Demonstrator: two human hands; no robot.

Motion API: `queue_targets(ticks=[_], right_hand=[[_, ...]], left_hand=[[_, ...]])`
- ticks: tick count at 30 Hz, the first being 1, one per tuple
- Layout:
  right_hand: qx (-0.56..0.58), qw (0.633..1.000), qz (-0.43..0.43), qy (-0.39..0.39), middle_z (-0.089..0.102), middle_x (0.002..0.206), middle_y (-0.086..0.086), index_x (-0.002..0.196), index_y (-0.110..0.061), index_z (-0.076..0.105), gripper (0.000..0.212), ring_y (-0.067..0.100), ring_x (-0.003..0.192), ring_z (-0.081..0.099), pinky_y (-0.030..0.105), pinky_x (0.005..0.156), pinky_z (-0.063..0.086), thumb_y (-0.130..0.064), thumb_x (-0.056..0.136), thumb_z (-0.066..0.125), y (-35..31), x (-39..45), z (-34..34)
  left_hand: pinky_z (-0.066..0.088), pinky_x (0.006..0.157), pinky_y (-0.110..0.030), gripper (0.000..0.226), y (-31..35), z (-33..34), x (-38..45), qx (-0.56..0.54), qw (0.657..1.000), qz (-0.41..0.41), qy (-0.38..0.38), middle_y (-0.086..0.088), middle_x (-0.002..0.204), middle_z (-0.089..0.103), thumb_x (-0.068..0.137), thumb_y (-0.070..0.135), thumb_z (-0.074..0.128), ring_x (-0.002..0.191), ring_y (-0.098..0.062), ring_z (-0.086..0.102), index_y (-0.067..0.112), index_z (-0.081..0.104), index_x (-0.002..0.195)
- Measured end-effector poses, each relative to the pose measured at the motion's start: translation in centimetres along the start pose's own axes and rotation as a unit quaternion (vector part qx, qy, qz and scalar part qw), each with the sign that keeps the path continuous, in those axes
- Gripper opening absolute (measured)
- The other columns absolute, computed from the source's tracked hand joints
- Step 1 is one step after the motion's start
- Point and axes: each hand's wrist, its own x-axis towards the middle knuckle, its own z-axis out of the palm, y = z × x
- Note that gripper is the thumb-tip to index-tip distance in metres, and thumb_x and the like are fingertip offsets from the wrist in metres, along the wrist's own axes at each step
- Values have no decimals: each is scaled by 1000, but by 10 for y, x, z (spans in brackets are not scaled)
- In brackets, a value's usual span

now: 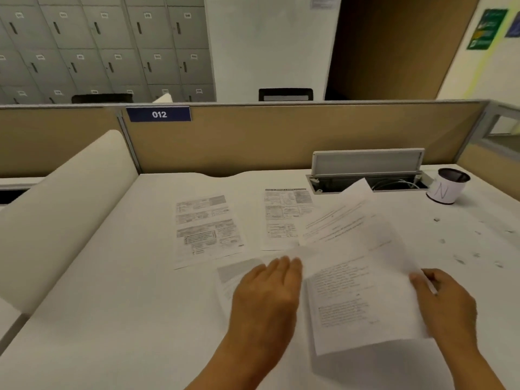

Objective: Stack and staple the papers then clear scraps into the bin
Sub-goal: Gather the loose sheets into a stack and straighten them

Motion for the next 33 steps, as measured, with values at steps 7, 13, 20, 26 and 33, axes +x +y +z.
queue_targets(ticks=[7, 13, 20, 26, 33], right_hand=[[4, 990, 107, -96, 68, 104, 20, 103, 0, 64, 21, 28, 89, 58, 31, 76, 39, -15, 91, 56, 33, -43, 34], [-17, 974, 162, -161, 70, 94, 19, 93, 1, 67, 20, 33, 86, 63, 34, 75, 46, -15, 90, 55, 52, -55, 35], [9, 934, 192, -300, 65, 71, 9, 75, -3, 65, 18, 19, 62, 57, 22, 54, 41, -9, 88, 54, 49, -43, 42], [73, 887, 282, -358, 75, 87, 15, 93, 0, 72, 27, 32, 86, 70, 27, 69, 55, -22, 90, 57, 45, -29, 39], [142, 865, 308, -371, 76, 92, 14, 102, -4, 67, 51, 31, 88, 72, 32, 64, 56, -47, 96, 38, 49, -23, 42]], left_hand=[[58, 70, -28, 39, -3, 35, -33, -108, 991, 68, -39, -6, 95, 75, 58, 3, 73, 85, -17, 73, 8, 75, 96], [58, 67, -27, 35, 13, 45, -58, -134, 986, 93, -25, -5, 92, 76, 83, 1, 43, 81, -16, 73, 10, 77, 88], [58, 74, -25, 47, 18, 47, -46, -133, 980, 145, 21, -3, 98, 75, 97, 9, 28, 90, -13, 71, 12, 74, 98], [54, 82, -21, 28, 25, 91, -67, -207, 942, 244, -105, 10, 103, 73, 75, 25, 63, 93, -5, 69, 24, 69, 102], [49, 89, -17, 61, 24, 112, -78, -218, 898, 294, -245, 19, 106, 70, 52, 44, 85, 97, 4, 65, 33, 60, 106]])
